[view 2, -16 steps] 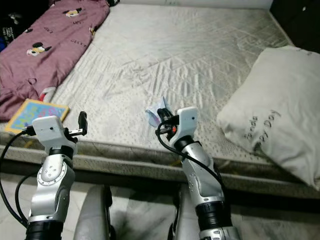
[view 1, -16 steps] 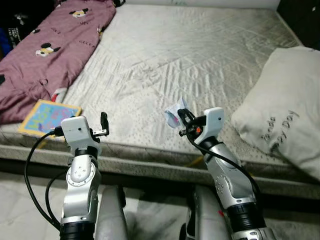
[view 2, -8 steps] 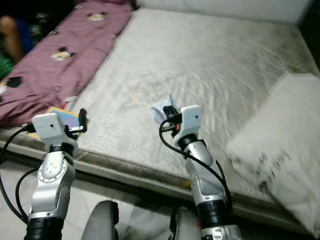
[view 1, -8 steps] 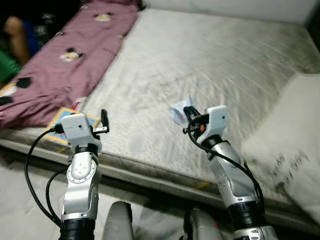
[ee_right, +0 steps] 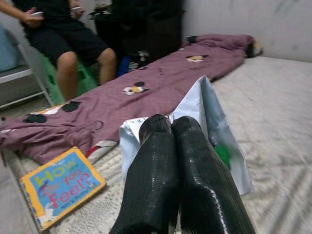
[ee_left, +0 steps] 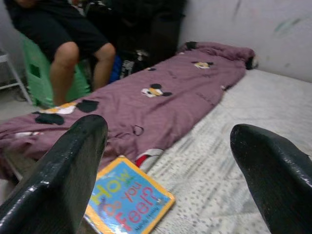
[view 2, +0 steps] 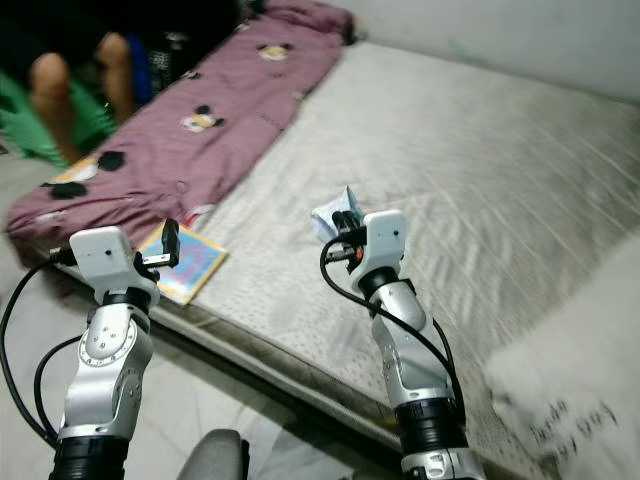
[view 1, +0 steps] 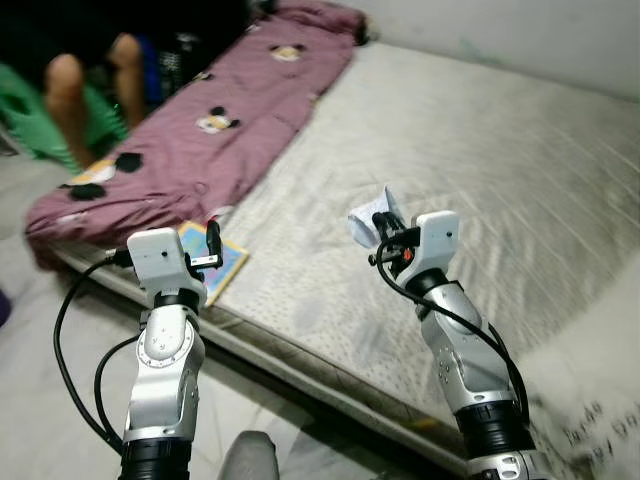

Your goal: Clean up the room

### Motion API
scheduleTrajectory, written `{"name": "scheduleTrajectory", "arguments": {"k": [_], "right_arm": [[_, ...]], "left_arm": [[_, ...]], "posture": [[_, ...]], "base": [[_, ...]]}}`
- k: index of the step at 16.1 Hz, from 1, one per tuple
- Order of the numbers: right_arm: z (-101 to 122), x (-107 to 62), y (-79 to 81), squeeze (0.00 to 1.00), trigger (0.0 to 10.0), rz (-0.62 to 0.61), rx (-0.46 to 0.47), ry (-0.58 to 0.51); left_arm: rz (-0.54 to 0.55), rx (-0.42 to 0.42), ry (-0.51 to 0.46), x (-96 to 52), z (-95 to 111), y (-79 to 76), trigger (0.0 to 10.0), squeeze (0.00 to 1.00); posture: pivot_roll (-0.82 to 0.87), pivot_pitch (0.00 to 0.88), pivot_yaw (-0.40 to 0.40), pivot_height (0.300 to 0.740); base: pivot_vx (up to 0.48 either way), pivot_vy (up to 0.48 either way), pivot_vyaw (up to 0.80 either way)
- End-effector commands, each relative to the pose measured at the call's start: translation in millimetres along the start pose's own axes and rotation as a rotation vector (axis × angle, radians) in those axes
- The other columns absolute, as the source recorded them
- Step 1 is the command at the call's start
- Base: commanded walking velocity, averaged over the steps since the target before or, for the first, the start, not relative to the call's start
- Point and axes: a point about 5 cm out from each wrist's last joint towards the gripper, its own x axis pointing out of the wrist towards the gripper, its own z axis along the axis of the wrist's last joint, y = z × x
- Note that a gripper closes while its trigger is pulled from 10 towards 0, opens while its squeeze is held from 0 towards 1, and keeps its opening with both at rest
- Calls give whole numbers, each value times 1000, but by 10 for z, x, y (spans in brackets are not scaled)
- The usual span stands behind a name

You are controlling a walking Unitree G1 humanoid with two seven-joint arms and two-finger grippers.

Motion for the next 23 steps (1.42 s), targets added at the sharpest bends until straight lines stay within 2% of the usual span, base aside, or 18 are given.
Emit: {"name": "scheduleTrajectory", "arguments": {"k": [1, 2, 3, 5, 8, 9, 12, 15, 18, 23], "right_arm": [[-20, 5, -14, 0, 10000, -10, -4, 5], [-28, 3, -24, 0, 10000, -15, -7, 6], [-30, 3, -29, 0, 10000, -18, -12, 7], [-39, 19, -48, 0, 10000, -26, -21, 11], [25, 120, -107, 0, 10000, -56, -46, 11], [54, 145, -136, 0, 10000, -70, -46, 11], [123, 162, -187, 0, 10000, -98, -61, -2], [57, 149, -87, 0, 10000, -64, -60, 32], [28, 173, -12, 0, 10000, -35, -84, 33], [-8, 162, -103, 0, 10000, -80, -75, 59]], "left_arm": [[9, 17, 8, -6, -19, 24, 10000, 0], [53, 66, 17, 5, -34, 56, 10000, 0], [71, 76, 26, 16, -40, 68, 10000, 0], [41, 35, 16, 44, -11, 48, 10000, 0], [27, 31, -6, 120, 72, 8, 10000, 0], [22, 2, -6, 141, 110, -16, 10000, 0], [33, -1, -32, 149, 204, 13, 10000, 0], [14, 9, -7, 69, 82, -52, 10000, 0], [-4, -14, 32, 23, -20, -100, 10000, 0], [-2, -14, 44, 23, -38, -69, 10000, 0]], "posture": [[5, 0, 19, 740], [5, 0, 19, 740], [7, 0, 18, 740], [13, 0, 16, 740], [22, 0, 18, 740], [15, 0, 24, 740], [12, 0, 21, 740], [3, 0, 10, 740], [1, 0, 13, 740], [-11, 0, 12, 740]], "base": [[0, 0, 0], [0, 0, 0], [0, 0, 0], [0, 0, 0], [0, 0, 0], [0, 0, 0], [0, 0, 0], [0, 0, 0], [0, 0, -800], [0, 0, -800]]}}
